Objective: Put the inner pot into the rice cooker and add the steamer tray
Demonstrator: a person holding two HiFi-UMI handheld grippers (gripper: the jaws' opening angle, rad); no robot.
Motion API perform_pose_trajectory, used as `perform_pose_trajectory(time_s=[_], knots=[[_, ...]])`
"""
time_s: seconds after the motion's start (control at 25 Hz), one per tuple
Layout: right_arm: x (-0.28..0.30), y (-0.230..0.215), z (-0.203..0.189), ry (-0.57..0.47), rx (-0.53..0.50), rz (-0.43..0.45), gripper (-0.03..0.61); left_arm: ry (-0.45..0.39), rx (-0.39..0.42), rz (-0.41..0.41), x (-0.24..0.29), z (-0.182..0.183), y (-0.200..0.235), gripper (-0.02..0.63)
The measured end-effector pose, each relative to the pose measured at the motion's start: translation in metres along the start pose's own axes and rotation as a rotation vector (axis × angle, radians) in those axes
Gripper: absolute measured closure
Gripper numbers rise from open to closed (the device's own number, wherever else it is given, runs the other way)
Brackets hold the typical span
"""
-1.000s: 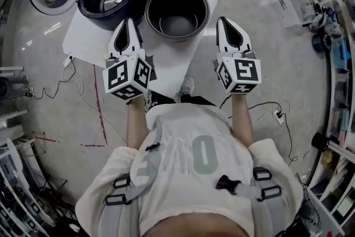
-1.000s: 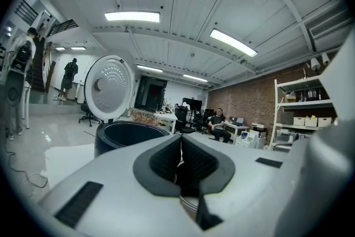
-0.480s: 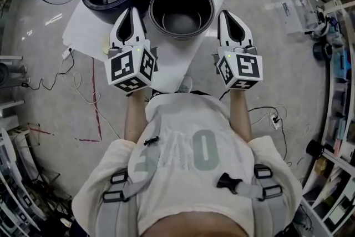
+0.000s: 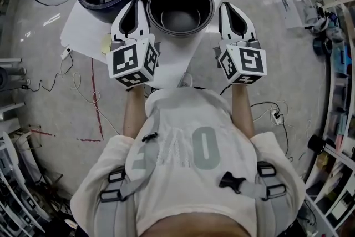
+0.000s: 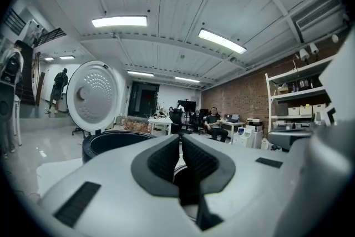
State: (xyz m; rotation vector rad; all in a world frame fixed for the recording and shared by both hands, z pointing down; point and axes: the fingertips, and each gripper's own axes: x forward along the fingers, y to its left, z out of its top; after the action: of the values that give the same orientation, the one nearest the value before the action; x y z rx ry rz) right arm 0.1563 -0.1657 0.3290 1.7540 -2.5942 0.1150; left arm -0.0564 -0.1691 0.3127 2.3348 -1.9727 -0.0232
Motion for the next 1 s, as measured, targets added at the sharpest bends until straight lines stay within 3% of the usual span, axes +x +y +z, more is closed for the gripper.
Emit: perform_pose_trajectory(time_s=[0.16, 0.24, 0.32, 0.36, 0.44, 0.72, 0.88, 1.0], knots=[[0.003, 0.001, -0.001, -0.007, 0.054, 0.028, 0.562, 0.015, 0.007, -0.040, 0.005, -0.002, -0.002, 0.591], [0.004, 0.002, -0.002, -0.007, 0.103, 0.067, 0.443, 0.019, -0.019, -0.066, 0.008, -0.004, -0.005, 0.563], [0.006, 0.002, -0.002, -0.015, 0.168, 0.096, 0.270, 0.001, -0.086, -0.112, 0.009, -0.002, -0.008, 0.399], [0.007, 0.001, -0.001, -0.021, 0.199, 0.102, 0.244, -0.017, -0.135, -0.132, 0.010, 0.000, -0.008, 0.342], [0.008, -0.001, -0.003, -0.019, 0.251, 0.112, 0.222, -0.041, -0.252, -0.153, 0.012, 0.001, -0.006, 0.310], [0.007, -0.011, -0.026, 0.021, 0.504, 0.147, 0.213, 0.062, -0.738, -0.173, 0.018, -0.048, 0.010, 0.314], [0.010, -0.016, -0.056, 0.032, 0.799, 0.168, 0.213, 0.121, -0.905, -0.142, 0.016, -0.091, 0.018, 0.314], [0.012, -0.021, -0.079, 0.022, 1.073, 0.186, 0.214, 0.148, -1.122, -0.142, 0.018, -0.117, 0.022, 0.313]])
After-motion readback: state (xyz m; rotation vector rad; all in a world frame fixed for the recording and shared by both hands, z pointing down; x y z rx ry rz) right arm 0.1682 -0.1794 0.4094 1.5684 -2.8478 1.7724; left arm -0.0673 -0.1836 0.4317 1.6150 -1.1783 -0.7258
